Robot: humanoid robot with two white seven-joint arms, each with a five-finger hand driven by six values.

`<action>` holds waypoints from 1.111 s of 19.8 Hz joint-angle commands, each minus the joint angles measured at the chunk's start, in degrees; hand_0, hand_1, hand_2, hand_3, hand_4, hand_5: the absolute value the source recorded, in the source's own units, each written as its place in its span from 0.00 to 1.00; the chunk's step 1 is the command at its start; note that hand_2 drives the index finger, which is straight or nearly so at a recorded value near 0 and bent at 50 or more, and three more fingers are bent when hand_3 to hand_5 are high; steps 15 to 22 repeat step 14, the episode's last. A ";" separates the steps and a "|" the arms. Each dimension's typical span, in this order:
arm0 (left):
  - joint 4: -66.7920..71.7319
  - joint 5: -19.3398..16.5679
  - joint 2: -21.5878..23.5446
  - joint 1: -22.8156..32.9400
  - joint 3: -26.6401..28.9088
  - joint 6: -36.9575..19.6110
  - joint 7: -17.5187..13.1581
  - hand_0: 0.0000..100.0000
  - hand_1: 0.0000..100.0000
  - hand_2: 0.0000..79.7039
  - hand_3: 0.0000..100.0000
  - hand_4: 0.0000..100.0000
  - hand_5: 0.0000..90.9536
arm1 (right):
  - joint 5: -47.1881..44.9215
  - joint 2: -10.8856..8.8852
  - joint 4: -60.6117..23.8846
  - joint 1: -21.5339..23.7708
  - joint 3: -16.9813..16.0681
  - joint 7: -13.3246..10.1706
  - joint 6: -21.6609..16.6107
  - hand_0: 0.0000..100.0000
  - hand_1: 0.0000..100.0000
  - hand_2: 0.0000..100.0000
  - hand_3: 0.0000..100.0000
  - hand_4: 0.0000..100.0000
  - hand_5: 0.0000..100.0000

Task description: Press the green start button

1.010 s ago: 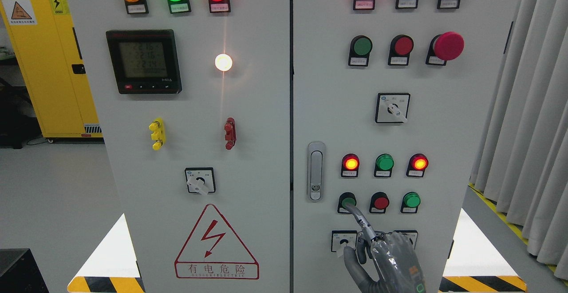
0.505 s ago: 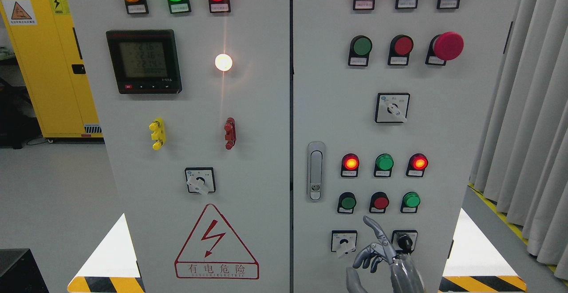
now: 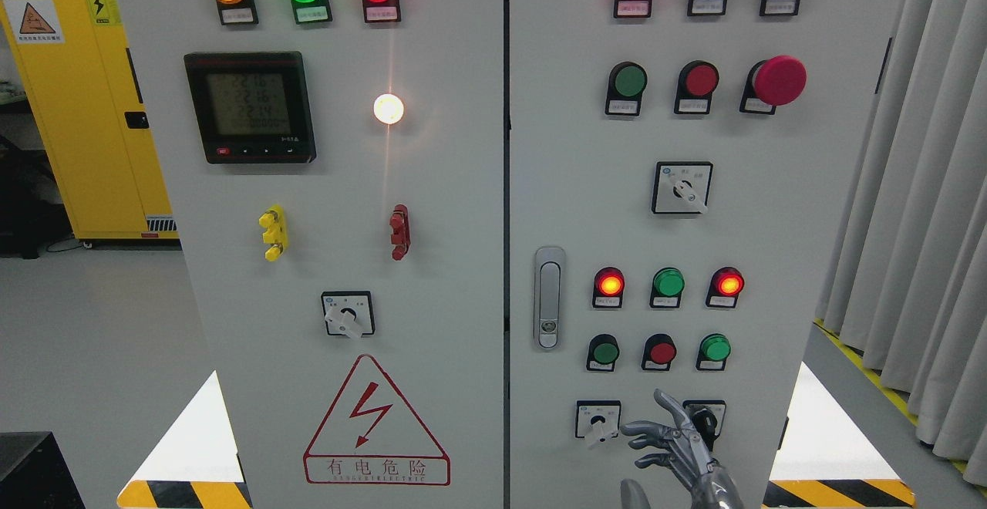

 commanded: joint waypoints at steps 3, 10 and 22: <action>0.00 0.00 0.00 0.08 0.00 -0.02 0.02 0.12 0.56 0.00 0.00 0.00 0.00 | -2.73 0.79 -3.83 2.12 1.24 0.11 0.00 0.46 0.57 0.00 0.00 0.04 0.03; 0.00 0.00 0.00 -0.01 0.00 -0.02 0.02 0.12 0.56 0.00 0.00 0.00 0.00 | -2.56 0.79 -3.92 2.38 1.33 0.38 -0.09 0.44 0.56 0.00 0.00 0.03 0.01; 0.00 0.00 0.00 -0.01 0.00 -0.02 0.02 0.12 0.56 0.00 0.00 0.00 0.00 | -2.56 0.79 -3.92 2.74 1.77 0.38 -0.09 0.44 0.56 0.00 0.00 0.03 0.01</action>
